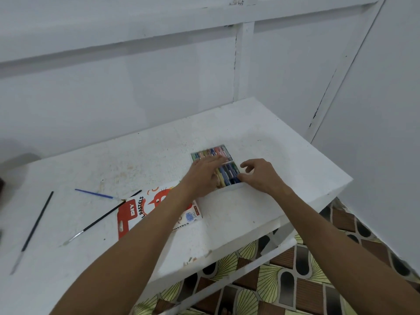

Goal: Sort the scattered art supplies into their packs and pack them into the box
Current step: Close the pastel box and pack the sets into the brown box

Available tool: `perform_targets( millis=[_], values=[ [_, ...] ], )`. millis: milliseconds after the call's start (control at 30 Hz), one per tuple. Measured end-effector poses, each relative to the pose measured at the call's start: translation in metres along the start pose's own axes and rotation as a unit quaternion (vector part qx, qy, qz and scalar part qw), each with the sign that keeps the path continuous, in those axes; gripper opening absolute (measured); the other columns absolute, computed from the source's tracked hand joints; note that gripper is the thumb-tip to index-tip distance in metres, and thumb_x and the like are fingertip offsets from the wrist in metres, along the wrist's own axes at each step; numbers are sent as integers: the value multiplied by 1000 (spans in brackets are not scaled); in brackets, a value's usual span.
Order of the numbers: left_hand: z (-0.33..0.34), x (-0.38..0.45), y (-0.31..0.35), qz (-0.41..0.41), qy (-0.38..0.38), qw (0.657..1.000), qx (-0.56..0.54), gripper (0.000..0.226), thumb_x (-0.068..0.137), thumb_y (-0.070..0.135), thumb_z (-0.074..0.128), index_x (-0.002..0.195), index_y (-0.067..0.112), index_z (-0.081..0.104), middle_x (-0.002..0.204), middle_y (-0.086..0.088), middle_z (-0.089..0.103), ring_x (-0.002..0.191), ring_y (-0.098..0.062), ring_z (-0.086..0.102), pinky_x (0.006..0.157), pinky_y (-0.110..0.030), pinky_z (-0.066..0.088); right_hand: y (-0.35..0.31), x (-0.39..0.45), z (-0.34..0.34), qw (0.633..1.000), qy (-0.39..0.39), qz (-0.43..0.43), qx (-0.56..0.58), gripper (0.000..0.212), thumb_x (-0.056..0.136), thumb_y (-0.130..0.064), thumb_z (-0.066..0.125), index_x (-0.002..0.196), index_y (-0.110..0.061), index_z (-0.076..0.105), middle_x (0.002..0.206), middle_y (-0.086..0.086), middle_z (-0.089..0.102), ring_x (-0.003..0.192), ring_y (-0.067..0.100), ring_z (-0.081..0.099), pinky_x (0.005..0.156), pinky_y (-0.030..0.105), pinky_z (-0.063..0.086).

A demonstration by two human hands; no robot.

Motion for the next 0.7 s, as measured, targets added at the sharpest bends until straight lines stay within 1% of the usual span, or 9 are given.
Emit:
perform_targets(
  millis=[67,100,167,233,300,367,500,633,700],
  values=[
    [-25,-17,-27,-66,15,997,-37,54,89,16,55,142,22,43,150,-5,36,140,-24,31,114,-43,29,-8,1,5,1000,-2,6,2,52,87,-34,64,131,-9,53,124,11,57,106,19,54,88,27,41],
    [-32,-29,-43,-102,-12,994,-25,59,89,31,60,144,24,40,152,-5,33,140,-25,29,113,-42,29,-11,3,11,1000,-9,11,-6,58,88,-37,62,136,-7,47,130,13,53,114,23,52,93,30,40],
    [-38,-63,-73,-162,-100,981,21,92,73,63,67,149,31,25,156,-5,22,142,-26,23,113,-46,28,-20,7,24,998,-30,13,-52,74,87,-49,59,143,-7,34,139,18,43,126,30,42,102,38,37],
    [-41,-104,-99,-213,-163,962,56,119,53,79,69,150,39,11,159,-3,10,144,-27,16,114,-51,25,-31,10,37,993,-41,19,-110,89,81,-63,56,146,-12,23,142,21,35,130,36,34,103,45,34],
    [-40,-140,-121,-259,-191,945,60,133,40,84,70,148,43,4,159,-1,7,145,-28,12,114,-53,23,-42,12,47,987,-42,34,-150,104,74,-73,55,149,-16,12,145,20,30,134,38,28,106,50,29],
    [-37,-169,-135,-284,-200,936,56,141,31,86,69,148,42,4,155,0,13,142,-28,17,113,-53,27,-51,15,58,983,-44,45,-174,117,66,-81,54,150,-17,3,148,21,25,137,40,23,108,55,23],
    [-31,-201,-150,-309,-168,935,34,144,29,83,72,149,37,7,150,2,17,137,-26,24,109,-51,35,-63,20,81,975,-62,51,-207,130,59,-83,59,149,-19,-8,152,27,9,141,44,10,110,59,13],
    [-34,-204,-145,-306,-134,943,-8,144,26,87,69,149,34,16,148,2,21,135,-23,29,107,-48,39,-78,28,84,980,-44,22,-195,120,59,-66,73,147,-21,6,141,23,28,132,41,26,107,56,25],
    [-40,-202,-144,-313,-128,940,-38,140,28,90,64,148,33,20,142,3,28,130,-21,36,103,-45,44,-88,32,87,983,-45,-8,-178,119,57,-68,74,147,-23,10,139,21,31,130,40,29,105,55,26]
  ],
)
Point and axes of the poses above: each hand's wrist, its own x-axis towards the middle knuckle, its own z-axis out of the palm, y = z × x, the point moved 10 cm from there along x, towards the middle knuckle
